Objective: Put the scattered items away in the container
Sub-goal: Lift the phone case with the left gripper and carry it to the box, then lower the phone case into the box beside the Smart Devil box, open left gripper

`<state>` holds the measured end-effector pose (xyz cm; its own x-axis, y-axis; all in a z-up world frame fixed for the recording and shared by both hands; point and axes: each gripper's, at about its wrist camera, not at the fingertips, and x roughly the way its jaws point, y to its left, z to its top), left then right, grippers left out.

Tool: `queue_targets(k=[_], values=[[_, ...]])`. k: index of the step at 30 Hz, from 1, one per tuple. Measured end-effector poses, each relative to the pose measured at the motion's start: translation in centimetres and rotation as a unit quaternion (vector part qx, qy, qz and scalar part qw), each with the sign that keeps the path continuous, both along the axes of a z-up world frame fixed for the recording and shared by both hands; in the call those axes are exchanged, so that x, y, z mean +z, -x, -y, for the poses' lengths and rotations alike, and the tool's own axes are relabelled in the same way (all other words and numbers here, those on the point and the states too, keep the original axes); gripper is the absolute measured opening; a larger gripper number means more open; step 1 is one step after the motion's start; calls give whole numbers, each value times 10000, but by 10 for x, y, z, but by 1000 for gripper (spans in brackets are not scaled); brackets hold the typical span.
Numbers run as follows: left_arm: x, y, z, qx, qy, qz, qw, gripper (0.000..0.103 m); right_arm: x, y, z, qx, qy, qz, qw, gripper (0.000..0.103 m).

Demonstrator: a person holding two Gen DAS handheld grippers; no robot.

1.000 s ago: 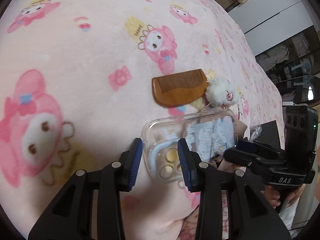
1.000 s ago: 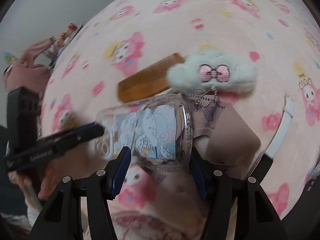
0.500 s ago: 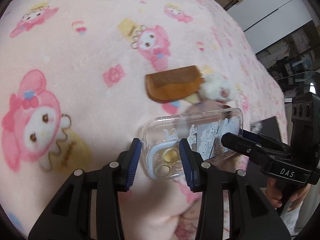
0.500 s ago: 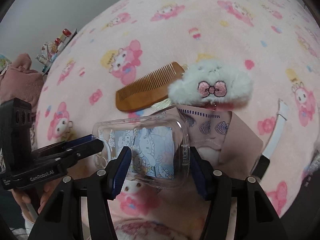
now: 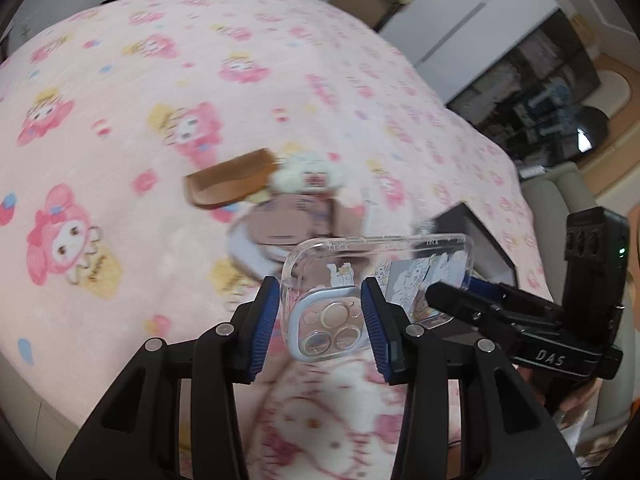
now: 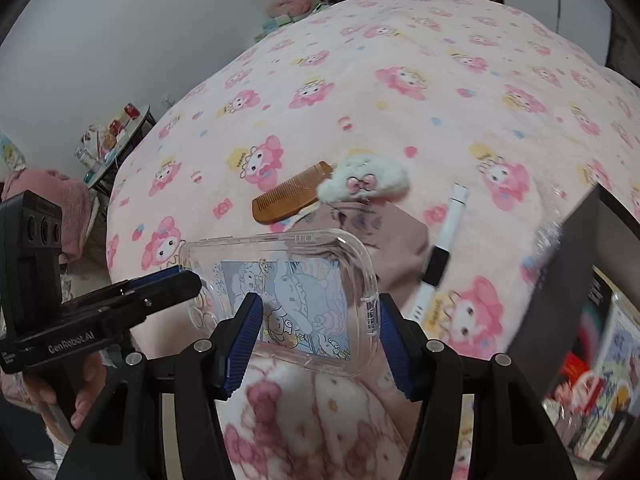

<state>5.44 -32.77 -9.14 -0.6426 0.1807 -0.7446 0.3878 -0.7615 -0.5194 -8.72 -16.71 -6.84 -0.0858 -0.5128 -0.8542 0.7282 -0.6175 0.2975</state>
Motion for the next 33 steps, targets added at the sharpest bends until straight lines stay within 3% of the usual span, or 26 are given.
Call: queue_targets(k=[9,15,20,25,29,33], values=[[31,55,-103,-1006,81,-243,9946,42,34,7,-117,-870,277,-262,9955,55],[38,117,-188,-1858,69,-315,9821,42,36,29,-217,-1713,311,-330,9842,55],[39,184,-249,-2322,446,-224,9714,42,22,71,-277,-2137,88,-360,9762,55],[11,238,-281,-2507,545,199,9663,42,-4,126,-312,-2410,60,-146,9704,55],[-21,261,-298,-2641,489,534,9618,42,-31,147,-332,-2663,139,101,9637,55],[-47,276,-314,-2679,502,869,9582,43,-56,160,-341,-2768,-103,229,9606,55]])
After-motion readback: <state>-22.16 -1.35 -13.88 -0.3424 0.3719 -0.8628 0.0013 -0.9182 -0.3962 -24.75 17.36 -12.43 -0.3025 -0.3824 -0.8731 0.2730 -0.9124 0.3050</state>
